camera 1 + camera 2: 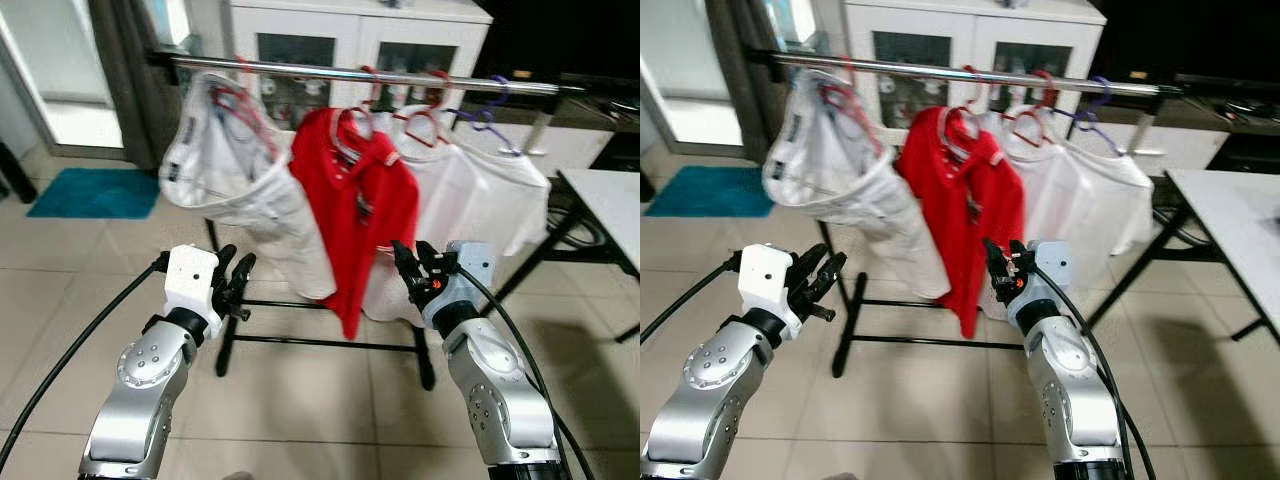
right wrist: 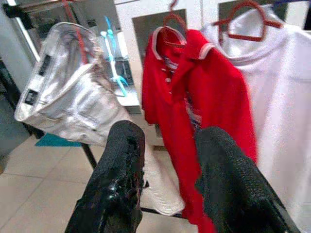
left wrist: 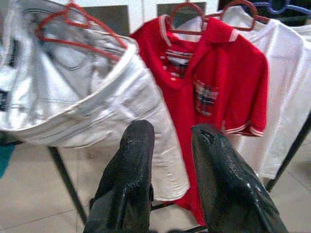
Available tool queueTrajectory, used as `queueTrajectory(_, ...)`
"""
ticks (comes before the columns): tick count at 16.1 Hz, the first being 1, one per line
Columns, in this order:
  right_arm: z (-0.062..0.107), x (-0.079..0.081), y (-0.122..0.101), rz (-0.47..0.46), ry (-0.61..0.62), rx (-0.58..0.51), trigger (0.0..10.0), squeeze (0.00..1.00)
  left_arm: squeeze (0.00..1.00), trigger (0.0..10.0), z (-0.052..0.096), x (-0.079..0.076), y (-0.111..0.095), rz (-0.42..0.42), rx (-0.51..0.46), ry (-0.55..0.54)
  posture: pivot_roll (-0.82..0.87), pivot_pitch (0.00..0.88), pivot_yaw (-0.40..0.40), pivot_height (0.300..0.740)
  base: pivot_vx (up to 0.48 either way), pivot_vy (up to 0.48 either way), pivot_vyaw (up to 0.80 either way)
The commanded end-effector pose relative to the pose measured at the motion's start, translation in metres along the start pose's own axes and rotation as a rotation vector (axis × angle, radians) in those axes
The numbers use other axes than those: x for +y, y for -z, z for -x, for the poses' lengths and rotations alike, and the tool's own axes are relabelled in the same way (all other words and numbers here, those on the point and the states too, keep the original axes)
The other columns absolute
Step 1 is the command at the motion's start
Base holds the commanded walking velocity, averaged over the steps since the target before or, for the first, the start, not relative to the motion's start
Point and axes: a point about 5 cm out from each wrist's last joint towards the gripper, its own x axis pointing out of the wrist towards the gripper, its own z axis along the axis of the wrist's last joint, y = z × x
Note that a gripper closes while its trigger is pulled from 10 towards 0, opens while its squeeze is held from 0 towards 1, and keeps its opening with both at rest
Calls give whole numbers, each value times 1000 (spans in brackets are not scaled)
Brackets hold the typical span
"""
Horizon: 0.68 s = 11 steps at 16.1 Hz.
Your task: Hang hanger
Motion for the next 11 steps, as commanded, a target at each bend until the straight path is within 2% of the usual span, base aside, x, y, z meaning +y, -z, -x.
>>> queueTrajectory(1,-1,-4,-1,10,14,-5,10000,0,0,10000,-1,-3,1,-4,2,4,18,0,-25,740,0,-352,0)
queueTrajectory(6,-1,-4,-2,18,8,-5,10000,0,0,10000,-2,-4,1,-6,0,4,16,0,-25,740,0,-466,0)
queueTrajectory(11,-3,-4,-4,63,6,-10,10000,0,0,10000,-3,-4,1,-9,-1,6,14,0,-23,740,0,-480,0)
